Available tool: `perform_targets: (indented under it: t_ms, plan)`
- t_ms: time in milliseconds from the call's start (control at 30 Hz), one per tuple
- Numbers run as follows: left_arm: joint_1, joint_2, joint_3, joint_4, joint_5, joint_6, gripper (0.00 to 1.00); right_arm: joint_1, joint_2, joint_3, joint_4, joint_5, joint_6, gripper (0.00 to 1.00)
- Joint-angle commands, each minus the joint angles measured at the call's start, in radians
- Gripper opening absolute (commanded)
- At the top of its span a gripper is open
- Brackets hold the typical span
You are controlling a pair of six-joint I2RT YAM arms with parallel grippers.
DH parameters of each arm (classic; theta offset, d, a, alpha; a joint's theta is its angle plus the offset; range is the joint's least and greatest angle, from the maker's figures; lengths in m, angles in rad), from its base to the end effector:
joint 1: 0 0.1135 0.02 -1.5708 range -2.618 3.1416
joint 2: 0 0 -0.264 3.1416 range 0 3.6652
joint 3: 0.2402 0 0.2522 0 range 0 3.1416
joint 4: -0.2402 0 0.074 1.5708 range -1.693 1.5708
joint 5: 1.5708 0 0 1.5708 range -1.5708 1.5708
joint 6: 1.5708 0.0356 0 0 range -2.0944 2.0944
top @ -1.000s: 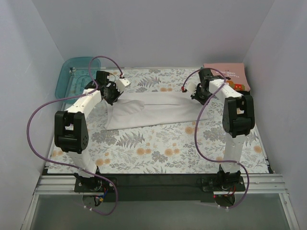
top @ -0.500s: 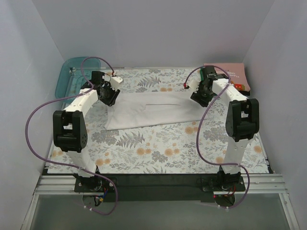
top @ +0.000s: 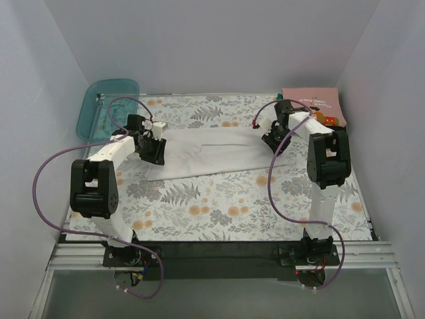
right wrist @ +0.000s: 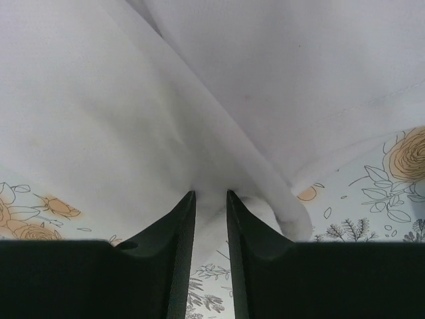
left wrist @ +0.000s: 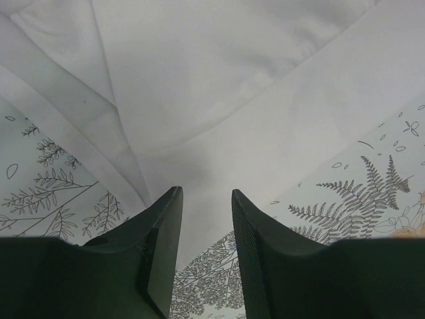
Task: Fold and stack the t-shirts
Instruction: Fold the tshirt
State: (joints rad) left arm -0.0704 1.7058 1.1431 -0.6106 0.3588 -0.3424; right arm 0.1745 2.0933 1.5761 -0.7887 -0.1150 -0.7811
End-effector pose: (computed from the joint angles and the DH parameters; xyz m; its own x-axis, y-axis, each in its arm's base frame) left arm 0.3346 -0.0361 0.1962 -0.9340 -0.2493 -0.2559 -0.1190 0.8926 -0.4350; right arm 0.4158 0.0775 0.1678 -0.5327 -0.8041 -0.2639 -0.8127 0.5731 -0.1057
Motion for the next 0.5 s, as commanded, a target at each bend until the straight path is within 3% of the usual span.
perform_targets:
  t_ms: [0,133,267,367,433,467]
  plan:
    - [0.000,0.000,-0.019,0.026,-0.007,-0.078,0.34,-0.003,0.013,-0.019,-0.027,0.012,0.026,0.31]
    - [0.000,0.067,-0.031,0.031,-0.090,-0.090,0.33,-0.003,-0.009,-0.138,-0.027,0.028,0.010,0.28]
    - [0.003,0.145,0.015,0.063,-0.193,-0.066,0.32,0.023,-0.155,-0.355,-0.029,0.014,-0.024,0.24]
    - [0.003,0.266,0.160,0.066,-0.236,-0.050,0.31,0.141,-0.347,-0.609,-0.087,-0.037,-0.061,0.22]
    - [0.003,0.331,0.294,0.042,-0.245,-0.055,0.31,0.326,-0.473,-0.718,-0.141,-0.136,-0.089,0.23]
    - [0.003,0.395,0.470,-0.022,-0.235,-0.078,0.32,0.430,-0.589,-0.717,-0.200,-0.223,-0.090,0.25]
